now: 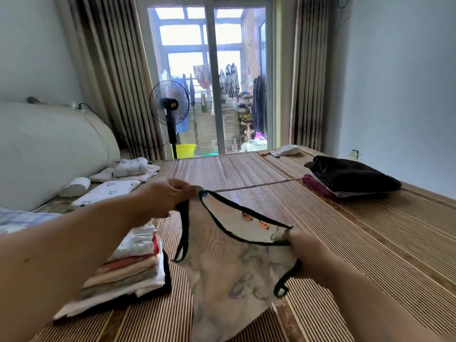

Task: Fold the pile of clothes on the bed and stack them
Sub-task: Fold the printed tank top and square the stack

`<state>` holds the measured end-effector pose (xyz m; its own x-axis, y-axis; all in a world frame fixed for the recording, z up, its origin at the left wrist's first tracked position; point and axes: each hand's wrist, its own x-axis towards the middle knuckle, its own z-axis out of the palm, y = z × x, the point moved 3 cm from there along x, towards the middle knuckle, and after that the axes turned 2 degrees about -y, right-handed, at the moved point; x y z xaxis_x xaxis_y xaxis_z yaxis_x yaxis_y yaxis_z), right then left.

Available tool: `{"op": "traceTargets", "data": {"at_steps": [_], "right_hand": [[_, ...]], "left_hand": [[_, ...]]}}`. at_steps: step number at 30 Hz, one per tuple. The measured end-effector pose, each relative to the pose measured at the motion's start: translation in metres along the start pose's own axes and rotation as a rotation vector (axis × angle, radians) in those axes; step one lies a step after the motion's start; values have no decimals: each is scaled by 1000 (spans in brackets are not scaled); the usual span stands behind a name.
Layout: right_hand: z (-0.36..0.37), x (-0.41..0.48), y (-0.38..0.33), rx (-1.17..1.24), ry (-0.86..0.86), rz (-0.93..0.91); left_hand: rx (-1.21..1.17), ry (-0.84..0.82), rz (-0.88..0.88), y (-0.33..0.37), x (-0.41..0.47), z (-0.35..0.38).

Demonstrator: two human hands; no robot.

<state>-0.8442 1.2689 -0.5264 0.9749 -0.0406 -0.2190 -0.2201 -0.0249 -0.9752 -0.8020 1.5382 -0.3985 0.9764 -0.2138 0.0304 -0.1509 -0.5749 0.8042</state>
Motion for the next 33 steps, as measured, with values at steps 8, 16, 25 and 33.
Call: {"op": "traceTargets", "data": {"at_steps": [8, 16, 25, 33], "right_hand": [[8, -28, -62, 400, -119, -207], [0, -69, -169, -490, 216, -705], [3, -96, -207, -437, 373, -801], [-11, -102, -207, -406, 360, -741]], "left_hand": [[131, 20, -65, -12, -21, -43], [3, 154, 29, -5, -27, -85], [-542, 2, 6, 15, -37, -75], [-590, -4, 98, 23, -40, -70]]}}
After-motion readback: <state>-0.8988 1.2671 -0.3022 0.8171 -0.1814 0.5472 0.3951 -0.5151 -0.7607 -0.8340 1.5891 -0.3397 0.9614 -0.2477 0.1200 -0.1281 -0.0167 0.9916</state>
